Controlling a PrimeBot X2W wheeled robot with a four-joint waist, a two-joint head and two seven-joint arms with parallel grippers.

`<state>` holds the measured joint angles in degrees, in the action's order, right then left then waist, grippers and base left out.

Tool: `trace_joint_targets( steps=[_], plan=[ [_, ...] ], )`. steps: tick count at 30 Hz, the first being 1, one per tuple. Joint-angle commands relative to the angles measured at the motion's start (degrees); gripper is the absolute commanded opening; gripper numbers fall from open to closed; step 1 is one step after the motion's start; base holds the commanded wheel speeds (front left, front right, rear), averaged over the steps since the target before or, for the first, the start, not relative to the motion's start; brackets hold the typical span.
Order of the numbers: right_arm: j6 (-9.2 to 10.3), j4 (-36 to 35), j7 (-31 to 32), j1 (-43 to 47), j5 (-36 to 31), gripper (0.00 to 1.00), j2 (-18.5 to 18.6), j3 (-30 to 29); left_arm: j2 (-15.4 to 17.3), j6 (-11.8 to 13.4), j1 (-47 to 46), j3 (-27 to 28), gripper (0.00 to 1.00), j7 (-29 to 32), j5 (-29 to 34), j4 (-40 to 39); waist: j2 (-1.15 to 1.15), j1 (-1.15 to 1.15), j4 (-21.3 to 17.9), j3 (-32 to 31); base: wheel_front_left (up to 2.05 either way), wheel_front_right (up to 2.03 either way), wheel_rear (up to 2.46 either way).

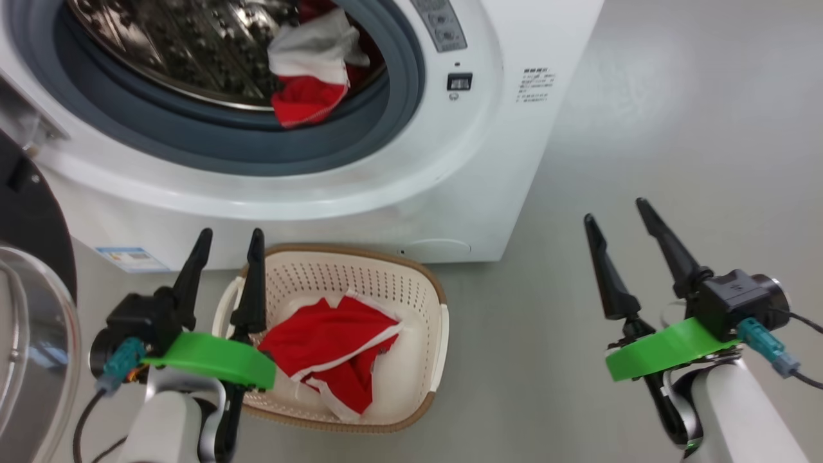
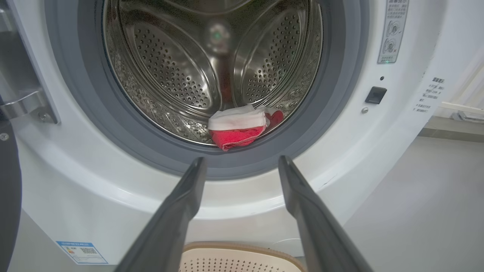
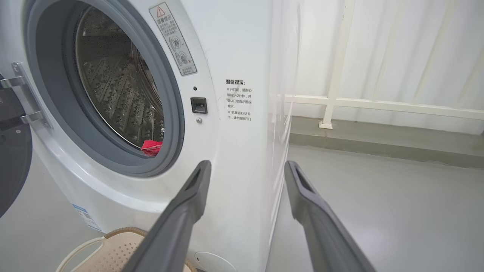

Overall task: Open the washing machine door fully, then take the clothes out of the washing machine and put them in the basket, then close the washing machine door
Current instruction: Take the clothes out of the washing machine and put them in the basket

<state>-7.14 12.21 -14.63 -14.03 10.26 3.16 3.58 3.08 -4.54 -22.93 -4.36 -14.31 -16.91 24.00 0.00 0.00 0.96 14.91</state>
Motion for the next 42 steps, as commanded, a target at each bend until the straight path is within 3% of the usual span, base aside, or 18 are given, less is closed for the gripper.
trace_joint_targets(
  steps=[1, 21, 42],
  plan=[
    [-0.35, -2.0, -0.4, 0.3, -0.8, 1.00, -0.3, 0.4, 1.4, -0.3, 1.1, 2.1, 1.00, -0.7, 0.9, -2.4, 0.00, 0.00, 0.2, -2.3, 0.00, 0.00, 0.00],
    [-0.35, -6.4, -0.4, 8.0, -1.2, 1.00, -0.3, -3.4, 1.6, -0.3, 14.4, 5.8, 1.00, -0.7, 3.3, -14.0, 0.00, 0.00, -2.4, -8.9, 0.00, 0.00, 0.00],
    [-0.35, -7.2, -0.4, 12.5, -0.1, 1.00, -0.3, -4.0, 1.2, 0.6, 20.5, 5.5, 1.00, 0.0, 1.5, -16.1, 0.00, 0.00, -3.1, -12.9, 0.00, 0.00, 0.00]
  ],
)
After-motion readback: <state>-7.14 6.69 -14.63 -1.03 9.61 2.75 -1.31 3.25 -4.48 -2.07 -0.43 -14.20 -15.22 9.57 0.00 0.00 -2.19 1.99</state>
